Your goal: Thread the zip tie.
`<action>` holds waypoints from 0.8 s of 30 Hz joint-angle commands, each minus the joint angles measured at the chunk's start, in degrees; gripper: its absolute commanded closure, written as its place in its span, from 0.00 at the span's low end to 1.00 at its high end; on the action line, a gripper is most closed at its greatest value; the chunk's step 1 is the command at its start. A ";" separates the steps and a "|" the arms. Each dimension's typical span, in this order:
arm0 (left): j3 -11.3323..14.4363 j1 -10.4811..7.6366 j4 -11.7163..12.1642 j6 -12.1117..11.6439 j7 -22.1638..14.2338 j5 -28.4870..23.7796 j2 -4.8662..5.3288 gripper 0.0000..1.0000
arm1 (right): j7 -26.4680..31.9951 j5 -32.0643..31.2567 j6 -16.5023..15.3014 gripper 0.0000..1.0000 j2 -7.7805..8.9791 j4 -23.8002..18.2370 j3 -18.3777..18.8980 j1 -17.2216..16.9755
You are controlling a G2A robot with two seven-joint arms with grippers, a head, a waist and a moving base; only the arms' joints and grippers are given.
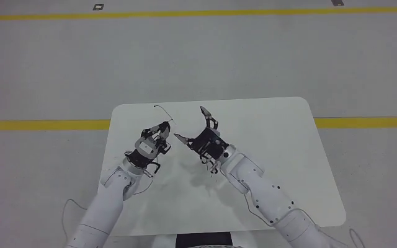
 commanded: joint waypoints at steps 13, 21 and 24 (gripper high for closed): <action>0.00 0.00 0.00 0.01 -0.01 0.00 0.01 1.00 | -0.15 0.00 2.90 0.59 2.66 -0.94 -4.58 1.71; 0.00 0.00 0.00 0.01 -0.01 0.00 0.01 1.00 | -0.41 0.00 3.41 0.68 3.06 -0.99 -5.99 2.48; 0.00 0.00 0.00 0.01 -0.01 0.00 0.01 1.00 | -0.40 0.00 3.29 0.74 3.03 -0.73 -6.52 2.94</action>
